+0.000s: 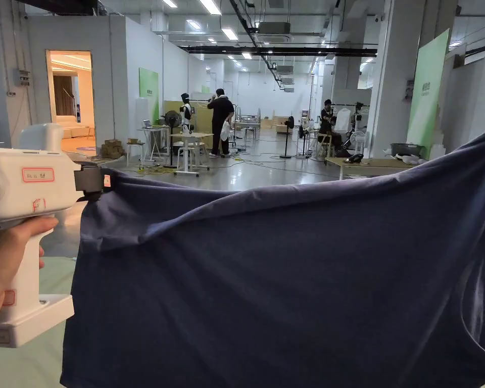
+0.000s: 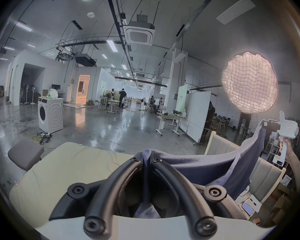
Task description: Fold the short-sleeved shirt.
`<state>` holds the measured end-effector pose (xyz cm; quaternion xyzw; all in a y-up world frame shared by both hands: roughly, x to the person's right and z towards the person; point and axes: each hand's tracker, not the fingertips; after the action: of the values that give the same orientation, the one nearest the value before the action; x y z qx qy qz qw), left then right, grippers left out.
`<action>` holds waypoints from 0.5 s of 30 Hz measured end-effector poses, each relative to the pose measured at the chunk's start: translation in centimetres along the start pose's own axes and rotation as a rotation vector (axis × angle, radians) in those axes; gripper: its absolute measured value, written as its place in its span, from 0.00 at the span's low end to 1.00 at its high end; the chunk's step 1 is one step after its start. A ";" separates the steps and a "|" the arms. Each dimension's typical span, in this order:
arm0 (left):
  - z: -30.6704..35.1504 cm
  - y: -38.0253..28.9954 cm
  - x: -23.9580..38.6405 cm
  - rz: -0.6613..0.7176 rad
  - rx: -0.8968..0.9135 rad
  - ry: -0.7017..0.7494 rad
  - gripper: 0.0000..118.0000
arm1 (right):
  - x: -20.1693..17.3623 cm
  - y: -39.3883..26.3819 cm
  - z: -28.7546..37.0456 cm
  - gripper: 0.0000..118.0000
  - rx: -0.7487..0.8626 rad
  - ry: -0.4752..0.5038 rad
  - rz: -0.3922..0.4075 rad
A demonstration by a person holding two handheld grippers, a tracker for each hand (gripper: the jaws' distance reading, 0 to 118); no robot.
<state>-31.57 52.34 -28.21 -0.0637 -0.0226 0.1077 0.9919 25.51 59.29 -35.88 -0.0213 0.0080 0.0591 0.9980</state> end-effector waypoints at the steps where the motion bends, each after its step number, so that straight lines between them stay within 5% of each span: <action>1: -0.8 -0.2 -0.3 0.001 -0.003 0.002 0.06 | -0.1 -0.1 0.2 0.03 0.001 -0.008 0.019; 8: -6.7 -0.8 -2.0 0.021 -0.044 0.073 0.06 | 0.0 0.0 -5.8 0.03 0.043 -0.044 0.011; 15: -10.7 -0.9 -2.2 0.048 -0.067 0.114 0.06 | -4.6 0.5 -10.6 0.03 0.019 -0.088 0.054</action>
<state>-32.93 49.72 -38.77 -0.1033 0.0317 0.1267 0.9860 20.72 58.82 -46.43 -0.0088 -0.0346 0.0868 0.9956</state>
